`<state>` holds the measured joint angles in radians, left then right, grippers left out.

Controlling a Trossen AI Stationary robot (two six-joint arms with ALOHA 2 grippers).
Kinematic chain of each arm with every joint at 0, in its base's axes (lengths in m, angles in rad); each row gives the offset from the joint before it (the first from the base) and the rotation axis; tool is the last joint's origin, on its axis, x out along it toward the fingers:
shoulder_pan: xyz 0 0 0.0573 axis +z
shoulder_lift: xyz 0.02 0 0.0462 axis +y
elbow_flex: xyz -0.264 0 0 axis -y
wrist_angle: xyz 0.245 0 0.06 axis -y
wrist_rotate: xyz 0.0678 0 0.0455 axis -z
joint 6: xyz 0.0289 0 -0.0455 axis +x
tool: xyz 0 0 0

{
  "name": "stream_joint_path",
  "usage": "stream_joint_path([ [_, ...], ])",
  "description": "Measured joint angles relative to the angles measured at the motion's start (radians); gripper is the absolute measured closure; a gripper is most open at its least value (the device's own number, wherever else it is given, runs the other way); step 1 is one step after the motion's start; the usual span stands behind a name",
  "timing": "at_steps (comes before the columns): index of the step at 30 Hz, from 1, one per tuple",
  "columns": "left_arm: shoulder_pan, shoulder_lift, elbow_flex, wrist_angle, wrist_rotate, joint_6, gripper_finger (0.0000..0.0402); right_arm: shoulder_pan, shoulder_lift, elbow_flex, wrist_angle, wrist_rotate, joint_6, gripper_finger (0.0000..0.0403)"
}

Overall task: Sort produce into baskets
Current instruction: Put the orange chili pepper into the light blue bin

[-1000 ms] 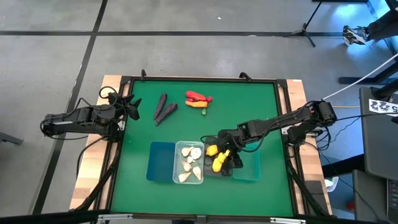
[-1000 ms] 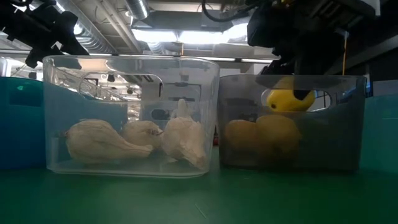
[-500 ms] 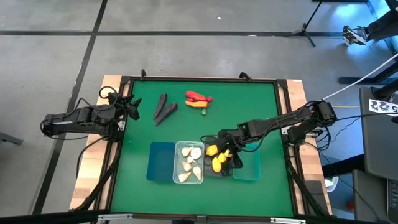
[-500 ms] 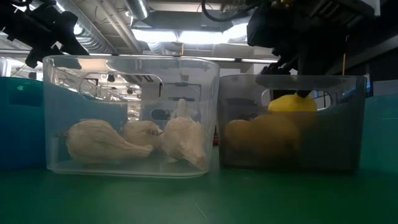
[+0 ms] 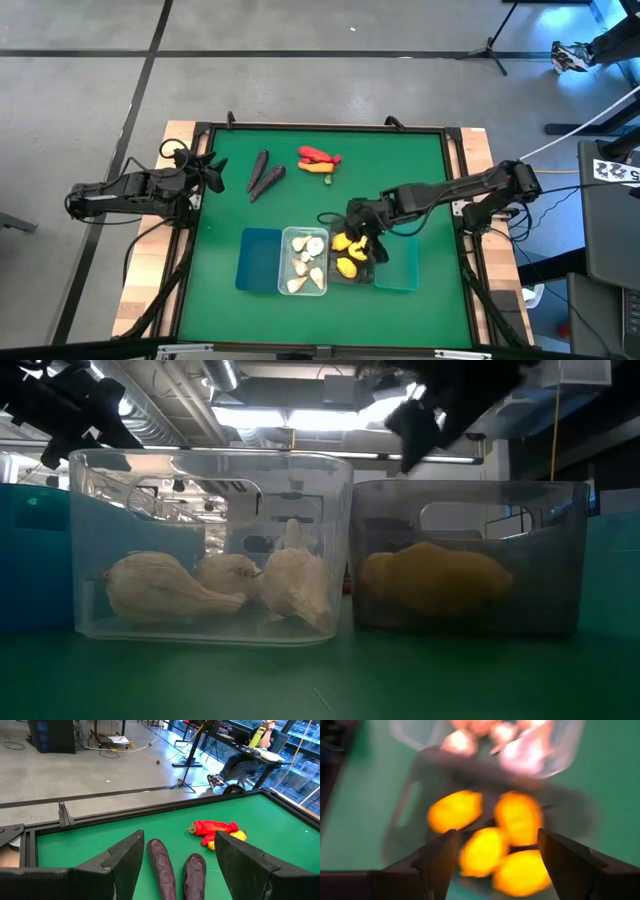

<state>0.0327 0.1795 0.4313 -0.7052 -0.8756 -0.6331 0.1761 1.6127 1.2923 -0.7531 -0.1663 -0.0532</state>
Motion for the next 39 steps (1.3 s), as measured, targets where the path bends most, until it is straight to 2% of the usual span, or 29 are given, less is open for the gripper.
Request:
stream_joint_path([
  [5, 0.000, 0.000, 0.000, 0.000, 0.000, 0.000, 0.0164, -0.009, 0.000, 0.100, -0.014, 0.210, -0.131, 0.0127],
  [10, 0.000, 0.000, 0.000, 0.000, 0.000, 0.000, 0.0164, -0.067, 0.000, 0.138, 0.059, 0.313, -0.213, 0.0127],
  [19, 0.000, 0.000, 0.000, 0.000, 0.000, 0.000, 0.0164, -0.247, 0.057, 0.137, 0.352, 0.298, -0.286, 0.0127],
  [26, 0.000, 0.000, 0.000, 0.000, 0.001, 0.000, 0.0164, -0.371, 0.209, 0.136, 0.548, 0.298, -0.287, 0.0127],
  [39, 0.000, 0.000, 0.000, 0.001, -0.001, 0.000, 0.0164, -0.493, 0.456, 0.136, 0.654, 0.285, -0.125, 0.0127],
])
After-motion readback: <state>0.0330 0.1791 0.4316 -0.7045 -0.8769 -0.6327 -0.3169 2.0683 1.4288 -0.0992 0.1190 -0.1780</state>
